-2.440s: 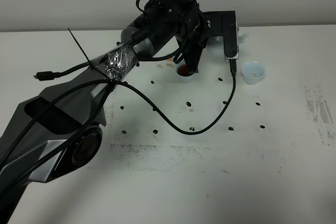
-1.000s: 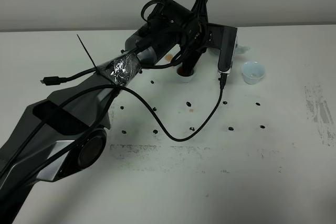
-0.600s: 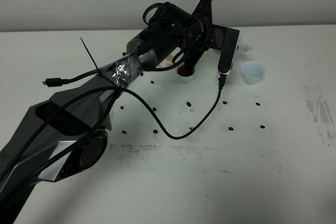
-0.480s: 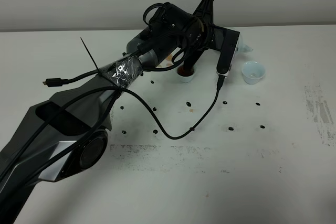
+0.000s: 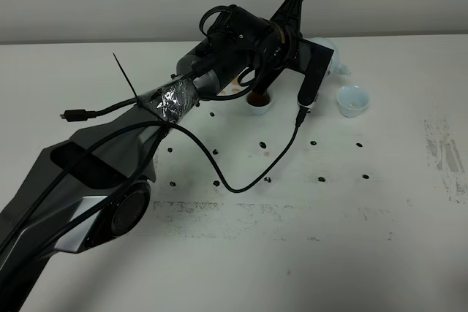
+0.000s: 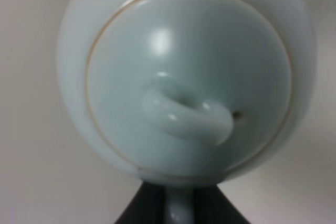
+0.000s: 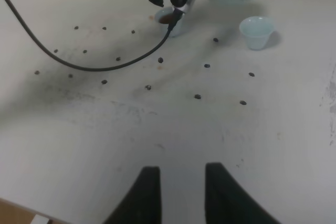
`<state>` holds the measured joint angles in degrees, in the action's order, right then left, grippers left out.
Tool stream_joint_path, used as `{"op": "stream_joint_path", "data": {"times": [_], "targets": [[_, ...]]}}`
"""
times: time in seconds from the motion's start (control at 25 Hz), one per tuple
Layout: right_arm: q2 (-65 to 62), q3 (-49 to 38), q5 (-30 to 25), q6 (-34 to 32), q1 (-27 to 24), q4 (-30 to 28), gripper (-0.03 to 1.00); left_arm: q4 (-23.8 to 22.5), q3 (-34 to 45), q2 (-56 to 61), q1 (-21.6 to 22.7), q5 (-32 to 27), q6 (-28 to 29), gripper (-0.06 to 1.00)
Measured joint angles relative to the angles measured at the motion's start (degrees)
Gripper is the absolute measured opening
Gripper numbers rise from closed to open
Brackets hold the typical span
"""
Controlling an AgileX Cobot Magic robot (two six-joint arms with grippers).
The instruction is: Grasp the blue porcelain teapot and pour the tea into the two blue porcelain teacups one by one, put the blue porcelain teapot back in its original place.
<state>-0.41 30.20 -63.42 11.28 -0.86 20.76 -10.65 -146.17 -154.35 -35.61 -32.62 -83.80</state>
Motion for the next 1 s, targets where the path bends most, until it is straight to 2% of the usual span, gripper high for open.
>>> {"op": "stream_joint_path", "data": {"times": [1.0], "targets": [[0.00, 0.00, 0.00, 0.00, 0.00, 0.00, 0.24, 0.00, 0.00, 0.00, 0.00, 3.33, -7.14, 0.09]]}}
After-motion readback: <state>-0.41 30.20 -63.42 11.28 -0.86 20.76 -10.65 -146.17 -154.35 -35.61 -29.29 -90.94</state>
